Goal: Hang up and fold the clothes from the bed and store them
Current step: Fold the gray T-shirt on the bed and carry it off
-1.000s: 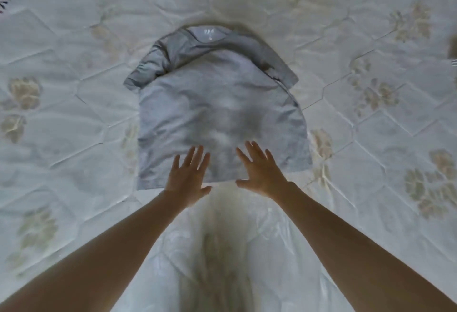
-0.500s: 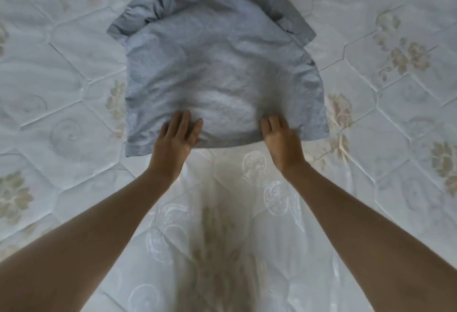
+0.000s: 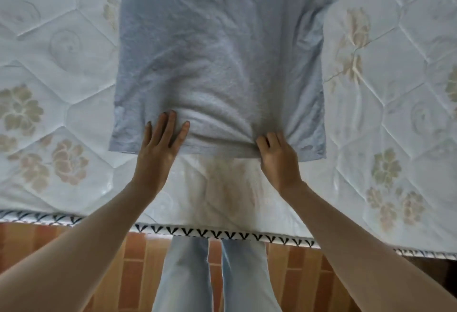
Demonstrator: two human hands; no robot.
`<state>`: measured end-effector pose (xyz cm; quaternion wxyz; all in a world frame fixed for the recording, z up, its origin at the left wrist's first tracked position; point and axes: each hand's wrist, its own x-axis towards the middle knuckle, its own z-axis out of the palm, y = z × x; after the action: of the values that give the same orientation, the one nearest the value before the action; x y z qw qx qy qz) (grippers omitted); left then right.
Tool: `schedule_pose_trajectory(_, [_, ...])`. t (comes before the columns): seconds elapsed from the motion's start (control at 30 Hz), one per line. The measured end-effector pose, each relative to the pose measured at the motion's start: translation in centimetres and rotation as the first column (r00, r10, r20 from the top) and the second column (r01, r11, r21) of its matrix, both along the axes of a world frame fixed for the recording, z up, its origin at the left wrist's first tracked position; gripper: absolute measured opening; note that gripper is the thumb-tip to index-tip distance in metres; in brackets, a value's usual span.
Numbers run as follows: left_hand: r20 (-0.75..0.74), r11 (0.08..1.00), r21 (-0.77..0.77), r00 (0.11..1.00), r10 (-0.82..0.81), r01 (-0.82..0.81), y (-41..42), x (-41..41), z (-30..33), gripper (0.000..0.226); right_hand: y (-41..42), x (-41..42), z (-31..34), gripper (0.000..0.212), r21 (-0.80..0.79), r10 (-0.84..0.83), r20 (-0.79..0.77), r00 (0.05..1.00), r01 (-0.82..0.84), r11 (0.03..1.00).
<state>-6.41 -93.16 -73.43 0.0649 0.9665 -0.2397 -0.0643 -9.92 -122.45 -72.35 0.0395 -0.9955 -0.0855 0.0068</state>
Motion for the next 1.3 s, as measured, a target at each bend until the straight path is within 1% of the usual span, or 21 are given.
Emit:
schedule_pose_trajectory(0.13, [-0.047, 1.0, 0.027, 0.999, -0.01, 0.011, 1.7, -5.6, 0.7, 0.07, 1.1, -6.3, 0.6, 0.021, 0.018, 0.035, -0.054, 0.998, -0.034, 0.999])
schedule_pose_trajectory(0.23, [-0.048, 1.0, 0.021, 0.999, -0.012, 0.013, 2.0, -7.9, 1.4, 0.069, 1.7, -8.5, 0.9, 0.023, 0.026, 0.057, -0.105, 0.993, -0.054, 0.998])
schedule_pose_trajectory(0.33, [-0.102, 0.998, 0.055, 0.995, -0.003, 0.009, 1.9, -8.5, 2.0, 0.081, 1.9, -8.8, 1.5, 0.018, 0.028, 0.056, -0.185, 0.981, -0.052, 0.998])
schedule_pose_trajectory(0.4, [-0.16, 0.997, 0.074, 0.987, -0.014, 0.027, 1.9, -8.2, 2.6, 0.08, 1.6, -8.3, 1.9, 0.025, 0.076, 0.082, -0.228, 0.97, -0.066, 0.995])
schedule_pose_trajectory(0.43, [-0.183, 0.997, 0.065, 0.982, -0.038, 0.05, 1.8, -7.7, 3.1, 0.072, 1.4, -8.0, 2.0, 0.032, 0.096, 0.104, -0.233, 0.967, -0.083, 0.992])
schedule_pose_trajectory(0.5, [-0.23, 0.993, 0.011, 0.967, -0.109, 0.114, 1.3, -6.6, 3.8, 0.057, 0.8, -7.5, 2.3, 0.05, 0.117, 0.155, -0.25, 0.956, -0.129, 0.985])
schedule_pose_trajectory(0.57, [-0.253, 0.982, -0.057, 0.949, -0.186, 0.178, 0.1, -5.3, 4.2, 0.051, 0.3, -6.8, 2.7, 0.053, 0.129, 0.165, -0.23, 0.959, -0.138, 0.982])
schedule_pose_trajectory(0.63, [-0.25, 0.976, -0.083, 0.944, -0.215, 0.201, -1.5, -3.9, 4.1, 0.051, 0.0, -6.0, 3.1, 0.043, 0.12, 0.071, -0.159, 0.985, -0.052, 0.991])
schedule_pose_trajectory(0.7, [-0.249, 0.976, -0.09, 0.944, -0.217, 0.2, -3.4, -2.5, 3.8, 0.052, -0.2, -5.1, 3.4, 0.026, 0.092, -0.145, -0.089, 0.985, 0.153, 0.984])
schedule_pose_trajectory(0.73, [-0.247, 0.974, -0.094, 0.943, -0.222, 0.204, -4.5, -1.8, 3.5, 0.053, -0.5, -4.6, 3.4, 0.017, 0.075, -0.277, -0.075, 0.958, 0.283, 0.956])
schedule_pose_trajectory(0.77, [-0.244, 0.971, -0.102, 0.941, -0.233, 0.214, -5.6, -1.1, 3.3, 0.054, -0.9, -4.1, 3.4, 0.011, 0.068, -0.41, -0.076, 0.909, 0.415, 0.907])
schedule_pose_trajectory(0.8, [-0.239, 0.967, -0.11, 0.938, -0.249, 0.229, -6.8, -0.4, 3.1, 0.055, -1.4, -3.6, 3.4, 0.017, 0.064, -0.527, -0.091, 0.845, 0.534, 0.843])
schedule_pose_trajectory(0.83, [-0.23, 0.962, -0.115, 0.935, -0.269, 0.248, -8.0, 0.2, 2.9, 0.055, -2.1, -3.1, 3.3, 0.023, 0.067, -0.614, -0.11, 0.782, 0.622, 0.78])
schedule_pose_trajectory(0.9, [-0.209, 0.952, -0.11, 0.929, -0.304, 0.287, -10.7, 1.5, 2.7, 0.056, -3.5, -2.0, 3.3, 0.03, 0.093, -0.726, -0.156, 0.67, 0.741, 0.665])
schedule_pose_trajectory(1.0, [-0.173, 0.942, -0.097, 0.926, -0.335, 0.322, -14.7, 2.8, 2.2, 0.056, -5.8, -0.2, 3.2, 0.034, 0.139, -0.811, -0.292, 0.507, 0.861, 0.489])
schedule_pose_trajectory(1.07, [-0.155, 0.935, -0.1, 0.923, -0.352, 0.34, -17.3, 3.3, 1.9, 0.056, -7.3, 1.1, 3.0, 0.037, 0.199, -0.811, -0.422, 0.405, 0.914, 0.353])
schedule_pose_trajectory(1.1, [-0.15, 0.933, -0.103, 0.921, -0.359, 0.346, -18.4, 3.4, 1.8, 0.056, -7.9, 1.5, 2.9, 0.038, 0.227, -0.788, -0.484, 0.38, 0.924, 0.307])
schedule_pose_trajectory(1.13, [-0.141, 0.93, -0.102, 0.92, -0.366, 0.354, -19.4, 3.6, 1.8, 0.056, -8.3, 1.8, 2.9, 0.037, 0.236, -0.756, -0.525, 0.391, 0.92, 0.312])
schedule_pose_trajectory(1.23, [-0.123, 0.914, -0.073, 0.906, -0.405, 0.399, -22.0, 3.7, 1.8, 0.056, -8.8, 1.7, 2.8, 0.03, 0.194, -0.67, -0.558, 0.489, 0.862, 0.468])
schedule_pose_trajectory(1.27, [-0.122, 0.908, -0.058, 0.9, -0.418, 0.414, -22.7, 3.7, 1.8, 0.057, -8.9, 1.4, 2.9, 0.029, 0.182, -0.668, -0.55, 0.5, 0.853, 0.489])
schedule_pose_trajectory(1.3, [-0.123, 0.904, -0.043, 0.896, -0.427, 0.425, -23.3, 3.7, 1.7, 0.057, -9.1, 0.9, 3.1, 0.027, 0.173, -0.684, -0.54, 0.491, 0.86, 0.48])
